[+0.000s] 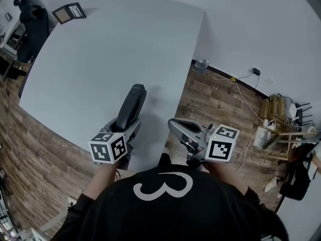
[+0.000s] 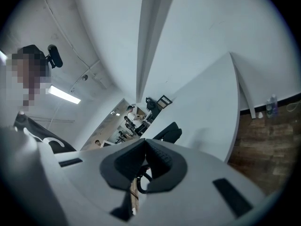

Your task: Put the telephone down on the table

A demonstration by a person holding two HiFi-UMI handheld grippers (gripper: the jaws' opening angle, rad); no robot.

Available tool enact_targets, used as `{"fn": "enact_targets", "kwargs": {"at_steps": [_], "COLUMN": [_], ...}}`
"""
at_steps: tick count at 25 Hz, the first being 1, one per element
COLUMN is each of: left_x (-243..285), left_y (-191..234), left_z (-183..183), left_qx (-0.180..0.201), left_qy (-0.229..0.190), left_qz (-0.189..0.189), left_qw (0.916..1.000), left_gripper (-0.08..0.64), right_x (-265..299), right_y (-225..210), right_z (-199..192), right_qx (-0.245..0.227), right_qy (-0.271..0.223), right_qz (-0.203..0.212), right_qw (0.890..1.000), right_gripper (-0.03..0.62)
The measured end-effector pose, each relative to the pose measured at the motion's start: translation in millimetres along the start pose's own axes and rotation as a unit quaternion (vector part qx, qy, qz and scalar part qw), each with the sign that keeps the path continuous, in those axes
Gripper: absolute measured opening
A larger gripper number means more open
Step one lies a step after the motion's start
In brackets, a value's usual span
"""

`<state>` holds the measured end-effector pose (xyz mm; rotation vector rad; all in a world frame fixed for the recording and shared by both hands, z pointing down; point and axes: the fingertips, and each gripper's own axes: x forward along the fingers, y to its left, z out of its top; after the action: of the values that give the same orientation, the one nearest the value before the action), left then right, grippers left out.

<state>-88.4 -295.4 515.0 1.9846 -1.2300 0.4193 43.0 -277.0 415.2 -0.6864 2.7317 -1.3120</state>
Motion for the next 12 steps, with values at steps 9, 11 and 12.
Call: {"fn": "enact_targets", "kwargs": {"at_steps": [9,11,12], "left_x": [22,27,29], "left_y": [9,12,13], "left_z": [-8,-10,-10], "left_qx": [0.03,0.036,0.04], "left_qy": [0.016,0.02,0.02], "left_qz": [0.023,0.027,0.029], "left_qw": [0.9991,0.9988,0.9986], "left_gripper": [0.29,0.29,0.29], "right_x": [4,5,5], "right_y": [-13,-16,-17], "right_z": [-4,-3,-2], "right_qx": [0.014,0.018,0.02], "right_qy": [0.008,0.008,0.007], "right_qz": [-0.004,-0.005,-0.005], "right_qw": [1.0,1.0,1.0], "right_gripper": [0.011,0.011,0.011]}}
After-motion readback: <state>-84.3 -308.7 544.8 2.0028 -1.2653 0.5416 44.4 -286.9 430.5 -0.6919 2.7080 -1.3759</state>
